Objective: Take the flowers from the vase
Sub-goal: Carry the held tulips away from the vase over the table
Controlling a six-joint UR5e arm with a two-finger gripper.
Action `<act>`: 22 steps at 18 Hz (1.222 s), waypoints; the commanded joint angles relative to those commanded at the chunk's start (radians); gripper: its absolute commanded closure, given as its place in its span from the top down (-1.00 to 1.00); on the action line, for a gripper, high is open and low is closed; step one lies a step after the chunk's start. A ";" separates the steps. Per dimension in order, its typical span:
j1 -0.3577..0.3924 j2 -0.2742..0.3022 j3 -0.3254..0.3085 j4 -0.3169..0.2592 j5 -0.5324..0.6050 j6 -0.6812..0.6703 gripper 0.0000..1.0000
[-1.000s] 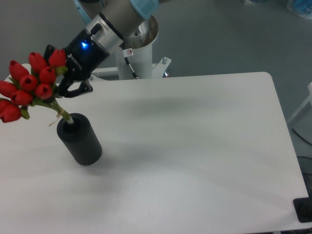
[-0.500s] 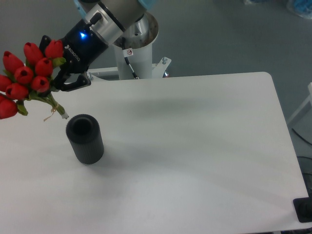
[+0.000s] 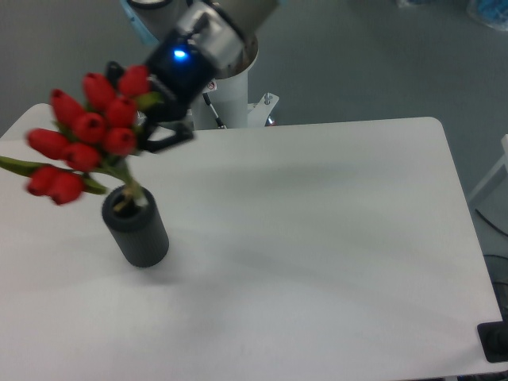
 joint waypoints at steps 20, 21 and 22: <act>0.266 -0.069 -0.052 -0.012 0.001 0.357 -0.34; 0.276 -0.069 -0.067 -0.012 0.009 0.389 -0.34; 0.286 -0.068 -0.075 -0.012 0.014 0.410 -0.34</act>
